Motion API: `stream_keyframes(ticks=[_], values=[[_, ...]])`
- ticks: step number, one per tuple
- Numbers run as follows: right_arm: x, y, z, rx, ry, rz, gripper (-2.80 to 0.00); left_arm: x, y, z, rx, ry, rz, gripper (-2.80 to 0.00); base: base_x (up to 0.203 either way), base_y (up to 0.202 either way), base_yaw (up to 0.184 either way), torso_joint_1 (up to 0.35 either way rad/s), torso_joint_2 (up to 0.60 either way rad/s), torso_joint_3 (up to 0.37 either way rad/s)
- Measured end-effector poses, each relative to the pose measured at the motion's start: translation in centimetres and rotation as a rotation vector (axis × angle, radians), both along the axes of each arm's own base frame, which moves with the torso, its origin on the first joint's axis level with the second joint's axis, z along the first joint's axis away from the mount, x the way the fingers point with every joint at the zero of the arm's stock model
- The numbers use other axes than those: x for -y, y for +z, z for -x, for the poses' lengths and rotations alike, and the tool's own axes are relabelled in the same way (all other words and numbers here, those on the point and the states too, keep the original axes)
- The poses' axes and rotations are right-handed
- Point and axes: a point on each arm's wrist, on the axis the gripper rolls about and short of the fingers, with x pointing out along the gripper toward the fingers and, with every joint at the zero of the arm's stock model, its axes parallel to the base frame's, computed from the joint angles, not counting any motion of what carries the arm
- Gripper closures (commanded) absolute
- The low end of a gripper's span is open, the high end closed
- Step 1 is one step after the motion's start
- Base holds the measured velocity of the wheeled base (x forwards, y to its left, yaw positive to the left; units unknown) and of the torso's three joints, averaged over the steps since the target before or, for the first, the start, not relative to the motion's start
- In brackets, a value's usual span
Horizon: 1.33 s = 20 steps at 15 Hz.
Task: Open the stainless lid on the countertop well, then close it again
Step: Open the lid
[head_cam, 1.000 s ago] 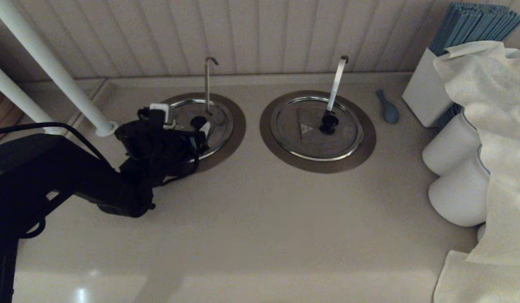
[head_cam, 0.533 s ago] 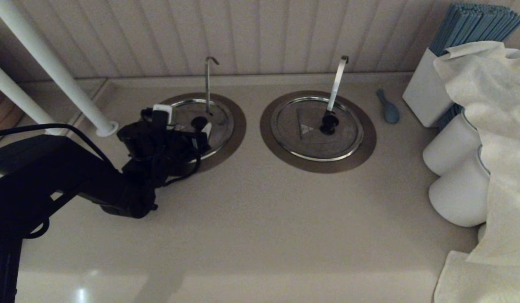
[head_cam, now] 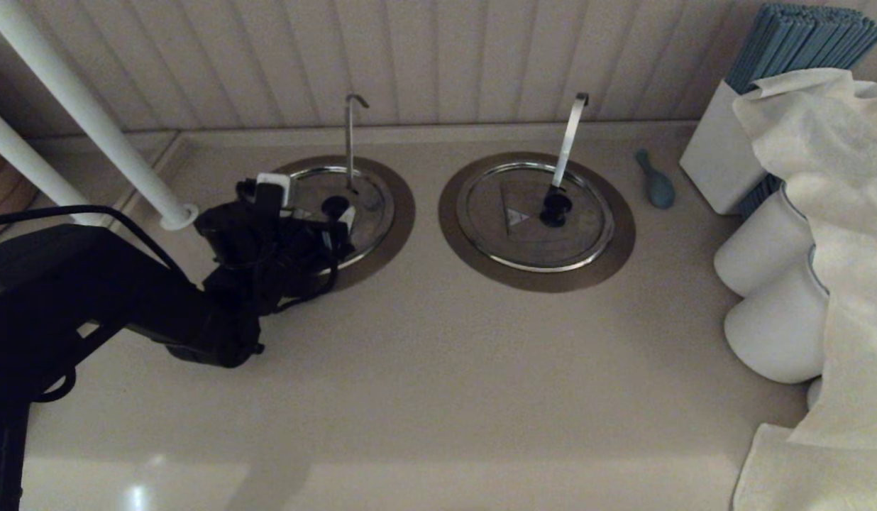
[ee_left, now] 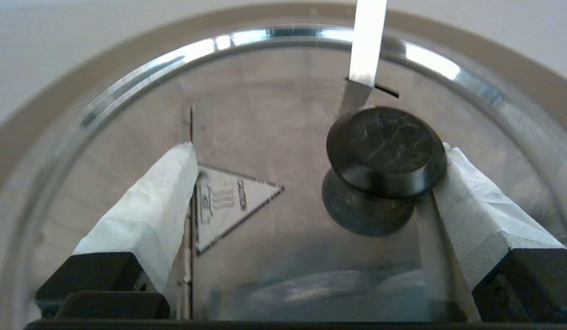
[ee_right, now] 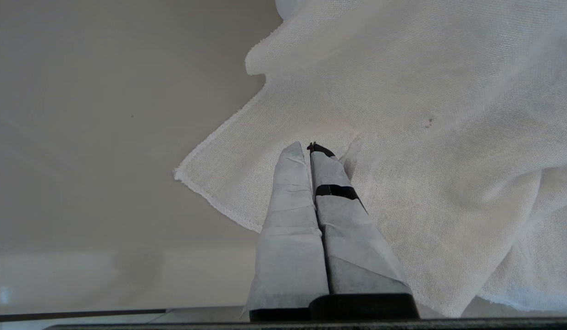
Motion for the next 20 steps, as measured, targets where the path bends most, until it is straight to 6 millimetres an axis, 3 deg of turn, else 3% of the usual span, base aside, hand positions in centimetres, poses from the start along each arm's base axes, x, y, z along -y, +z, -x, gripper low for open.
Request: stream_keyframes(ticks=[12, 20], values=[[0.0, 0.0, 0.0, 0.000, 0.000, 0.000, 0.00, -0.3, 2.1, 0.8, 0.054, 0.005, 0.016, -2.80, 0.000, 0.000, 0.000, 0.000, 0.00, 0.000], [0.0, 0.0, 0.0, 0.000, 0.000, 0.000, 0.00, -2.3, 3.3, 0.7, 0.080, 0.038, 0.024, -2.80, 0.000, 0.000, 0.000, 0.000, 0.00, 0.000]])
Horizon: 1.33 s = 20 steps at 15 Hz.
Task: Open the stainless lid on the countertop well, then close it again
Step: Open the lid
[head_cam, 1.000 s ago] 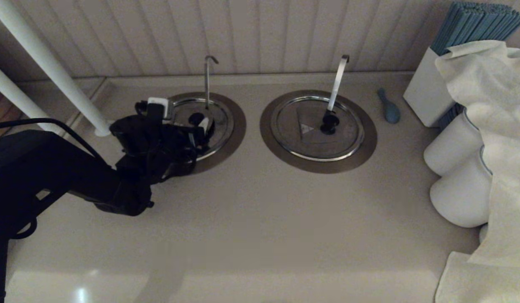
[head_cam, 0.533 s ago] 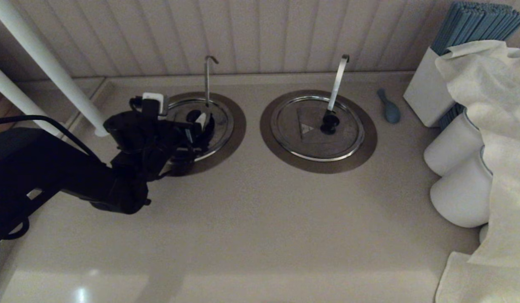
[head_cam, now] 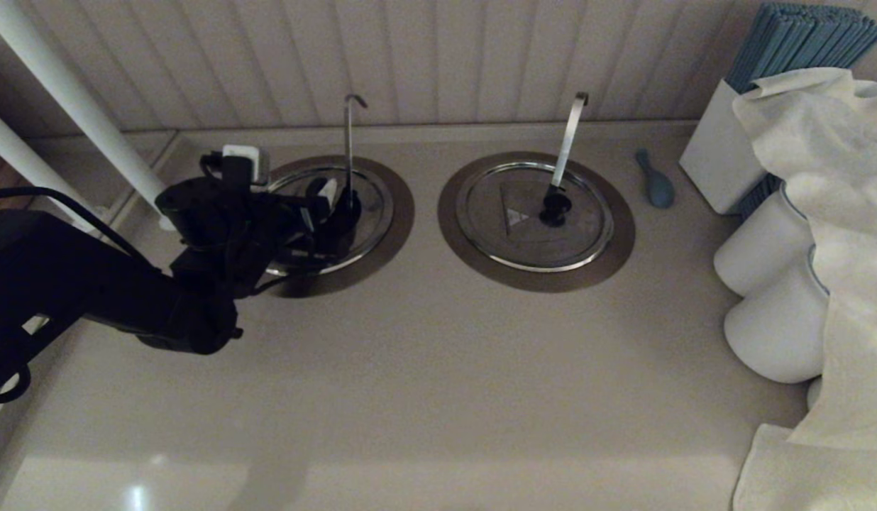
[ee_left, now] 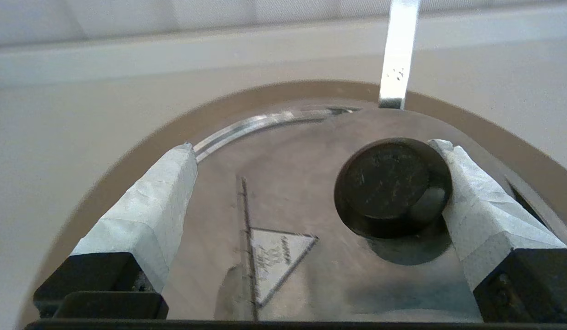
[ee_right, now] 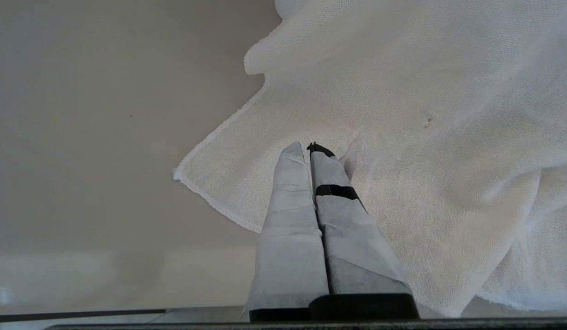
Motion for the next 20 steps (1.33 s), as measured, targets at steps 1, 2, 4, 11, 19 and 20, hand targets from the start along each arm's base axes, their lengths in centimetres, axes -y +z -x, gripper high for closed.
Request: stream_keyframes(ticks=[1, 2, 4, 11, 19, 20], values=[[0.0, 0.0, 0.0, 0.000, 0.000, 0.000, 0.00, -0.3, 0.2, 0.0, 0.003, 0.006, 0.003, -2.80, 0.000, 0.000, 0.000, 0.000, 0.00, 0.000], [0.0, 0.0, 0.0, 0.000, 0.000, 0.000, 0.00, -0.5, 0.4, 0.0, 0.005, 0.010, 0.007, -2.80, 0.000, 0.000, 0.000, 0.000, 0.00, 0.000], [0.0, 0.0, 0.0, 0.000, 0.000, 0.000, 0.00, -0.9, 0.9, 0.2, 0.012, 0.017, 0.019, -2.80, 0.000, 0.000, 0.000, 0.000, 0.00, 0.000], [0.0, 0.0, 0.0, 0.000, 0.000, 0.000, 0.00, -2.6, 2.2, 0.5, 0.046, 0.053, 0.024, -2.80, 0.000, 0.000, 0.000, 0.000, 0.00, 0.000], [0.0, 0.0, 0.0, -0.001, 0.000, 0.000, 0.00, -5.1, 3.8, 0.9, 0.088, 0.104, 0.022, -2.80, 0.000, 0.000, 0.000, 0.000, 0.00, 0.000], [0.0, 0.0, 0.0, 0.000, 0.000, -0.001, 0.00, -5.3, 3.9, 1.0, 0.092, 0.108, 0.022, -2.80, 0.000, 0.000, 0.000, 0.000, 0.00, 0.000]])
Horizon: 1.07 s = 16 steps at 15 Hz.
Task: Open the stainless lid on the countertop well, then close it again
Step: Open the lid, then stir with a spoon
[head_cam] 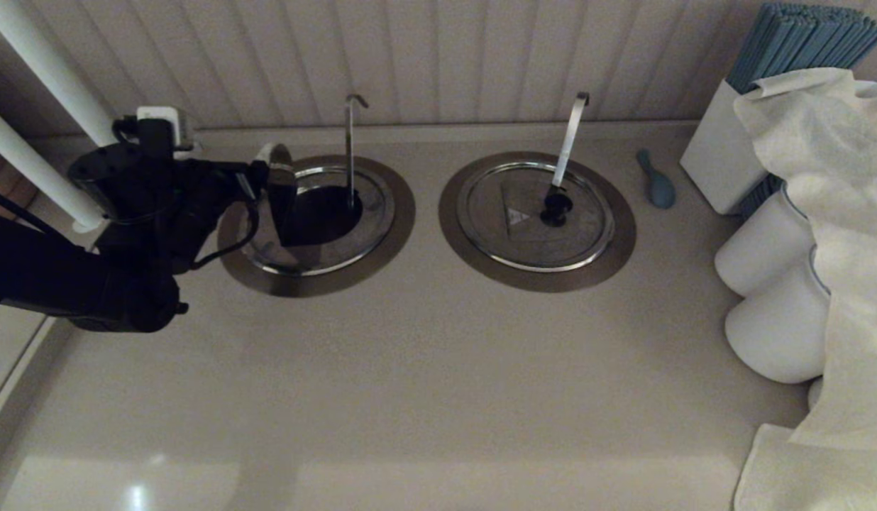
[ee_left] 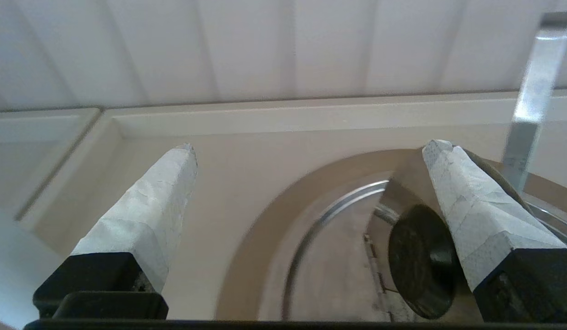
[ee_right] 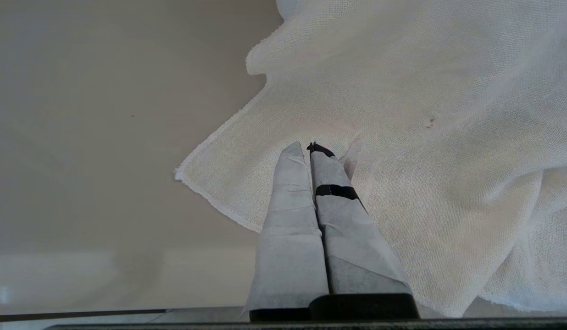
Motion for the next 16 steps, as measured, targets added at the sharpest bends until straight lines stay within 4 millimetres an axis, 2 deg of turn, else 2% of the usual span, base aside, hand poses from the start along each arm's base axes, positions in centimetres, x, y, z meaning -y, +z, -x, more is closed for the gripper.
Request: stream_keyframes(ticks=[10, 13, 16], values=[[0.0, 0.0, 0.0, 0.000, 0.000, 0.000, 0.00, -2.5, 2.7, 1.3, 0.076, 0.058, 0.006, -2.80, 0.000, 0.000, 0.000, 0.000, 0.00, 0.000], [0.0, 0.0, 0.0, 0.000, 0.000, 0.001, 0.00, -2.2, 4.3, 2.5, 0.085, 0.027, 0.061, -2.80, 0.000, 0.000, 0.000, 0.000, 0.00, 0.000], [0.0, 0.0, 0.0, 0.000, 0.000, 0.000, 0.00, -0.1, 7.0, 5.2, 0.038, -0.095, 0.175, -2.80, 0.000, 0.000, 0.000, 0.000, 0.00, 0.000]])
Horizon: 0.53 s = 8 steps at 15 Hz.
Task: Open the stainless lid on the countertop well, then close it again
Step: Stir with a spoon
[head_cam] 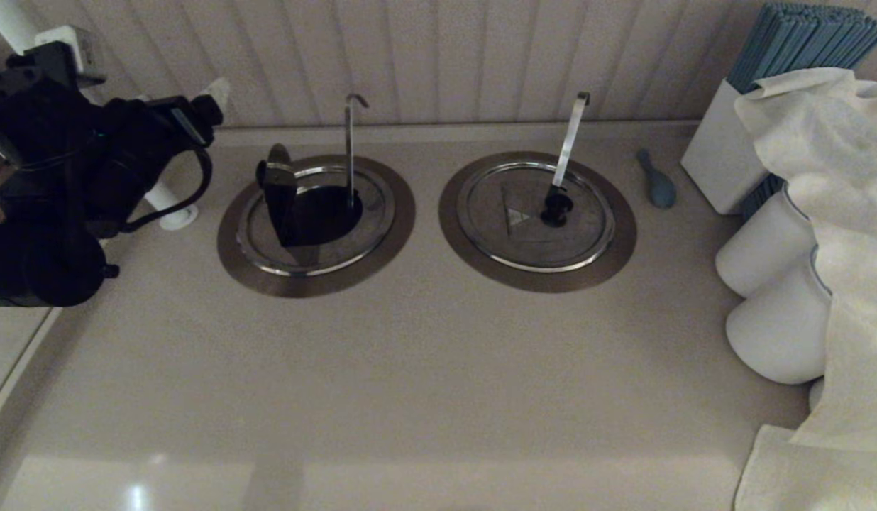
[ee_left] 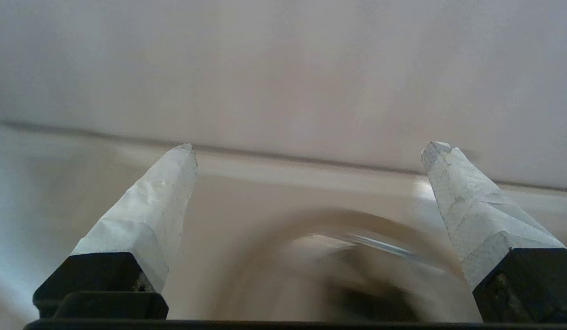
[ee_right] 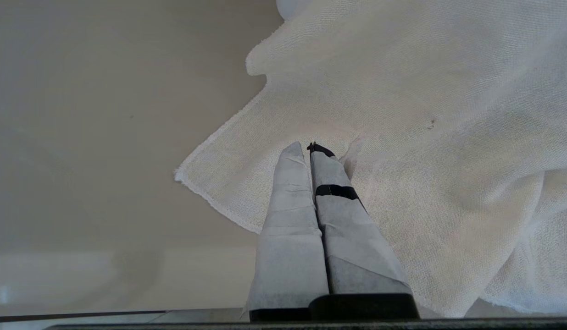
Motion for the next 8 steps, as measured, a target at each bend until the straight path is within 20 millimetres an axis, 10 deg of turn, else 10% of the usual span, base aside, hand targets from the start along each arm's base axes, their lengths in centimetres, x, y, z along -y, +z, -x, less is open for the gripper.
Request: stream_keyframes(ticks=[8], values=[[0.0, 0.0, 0.0, 0.000, 0.000, 0.000, 0.00, 8.6, 1.8, 5.7, -0.217, -0.379, 0.086, -2.80, 0.000, 0.000, 0.000, 0.000, 0.00, 0.000]])
